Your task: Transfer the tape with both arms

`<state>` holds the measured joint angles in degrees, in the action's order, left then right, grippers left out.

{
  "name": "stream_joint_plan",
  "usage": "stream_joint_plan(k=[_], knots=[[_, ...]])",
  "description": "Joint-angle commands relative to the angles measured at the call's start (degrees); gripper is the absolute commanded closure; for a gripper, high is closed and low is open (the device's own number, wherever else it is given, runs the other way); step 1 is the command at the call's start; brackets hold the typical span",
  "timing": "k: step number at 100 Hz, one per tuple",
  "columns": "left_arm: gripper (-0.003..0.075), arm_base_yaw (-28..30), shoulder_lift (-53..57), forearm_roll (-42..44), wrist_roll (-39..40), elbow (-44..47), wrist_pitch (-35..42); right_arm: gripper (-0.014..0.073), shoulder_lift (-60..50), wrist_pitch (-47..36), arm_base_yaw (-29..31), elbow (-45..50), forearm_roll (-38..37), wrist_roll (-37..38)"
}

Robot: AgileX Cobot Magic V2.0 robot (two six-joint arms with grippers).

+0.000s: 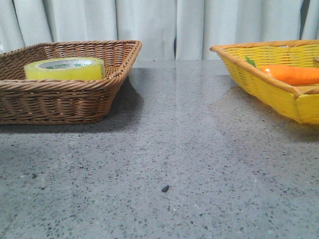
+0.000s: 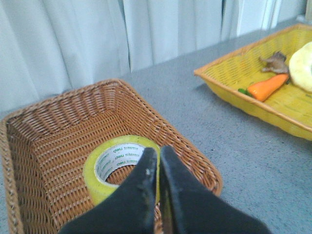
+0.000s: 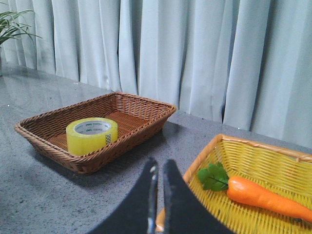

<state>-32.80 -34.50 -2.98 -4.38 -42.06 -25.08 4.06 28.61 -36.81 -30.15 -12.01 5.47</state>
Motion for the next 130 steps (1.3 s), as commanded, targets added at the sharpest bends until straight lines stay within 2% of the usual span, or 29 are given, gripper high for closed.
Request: stream_joint_plan(k=[1,15,40,98,104,114,130], knots=[[0.0741,0.1,7.2,-0.9,0.2,3.7,4.9,0.0668,-0.8,-8.8,0.2,1.4,-2.7,0.3],[0.0741,0.1,18.9,-0.9,0.2,10.8,4.8,0.0668,-2.0,-11.7,0.2,3.9,-6.2,0.3],[0.0741,0.1,33.9,-0.9,0.2,19.4,3.4,0.0668,-2.0,-9.6,0.2,3.9,-6.8,0.3],[0.0741,0.1,36.3,-0.6,0.2,30.9,3.5,0.0668,-2.0,-9.6,0.2,3.9,-6.8,0.3],[0.0741,0.1,36.3,-0.5,0.2,32.3,5.2,0.0668,-2.0,-9.6,0.2,3.9,-6.8,0.3],[0.0741,1.1,36.4,-0.3,0.2,35.9,12.6,0.0668,-2.0,-9.6,0.2,3.9,-6.8,0.3],[0.0741,7.1,36.5,-0.3,0.2,41.5,26.4,0.0668,-2.0,-9.6,0.2,3.9,-6.8,0.3]])
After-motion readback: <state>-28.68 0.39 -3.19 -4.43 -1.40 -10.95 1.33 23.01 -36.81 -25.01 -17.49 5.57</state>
